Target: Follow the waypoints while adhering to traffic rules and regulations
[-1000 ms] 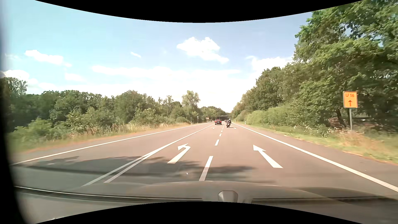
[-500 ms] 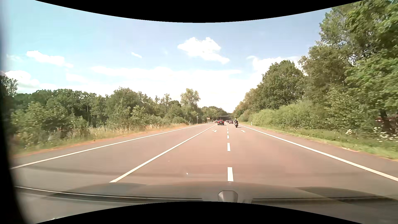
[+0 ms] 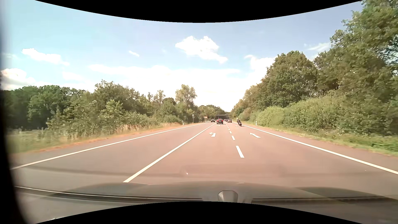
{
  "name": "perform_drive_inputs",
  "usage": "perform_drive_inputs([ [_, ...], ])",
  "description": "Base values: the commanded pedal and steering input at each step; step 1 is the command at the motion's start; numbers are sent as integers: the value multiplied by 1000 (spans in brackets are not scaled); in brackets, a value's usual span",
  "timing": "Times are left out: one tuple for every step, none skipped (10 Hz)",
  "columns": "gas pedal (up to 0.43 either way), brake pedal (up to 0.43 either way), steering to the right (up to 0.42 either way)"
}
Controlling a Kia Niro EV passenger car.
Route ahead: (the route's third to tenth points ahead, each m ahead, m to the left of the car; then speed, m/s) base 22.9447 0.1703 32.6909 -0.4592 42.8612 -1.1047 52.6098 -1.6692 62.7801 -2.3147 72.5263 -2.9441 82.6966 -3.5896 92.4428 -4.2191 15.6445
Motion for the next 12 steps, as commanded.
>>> perform_drive_inputs([
  [248,6,13],
  [248,6,15],
  [248,6,15],
  [248,6,16],
  [248,6,14],
  [248,6,15],
  [220,6,14],
  [79,6,14],
  [0,6,14],
  [0,6,14],
  [0,6,12],
  [0,6,8],
])
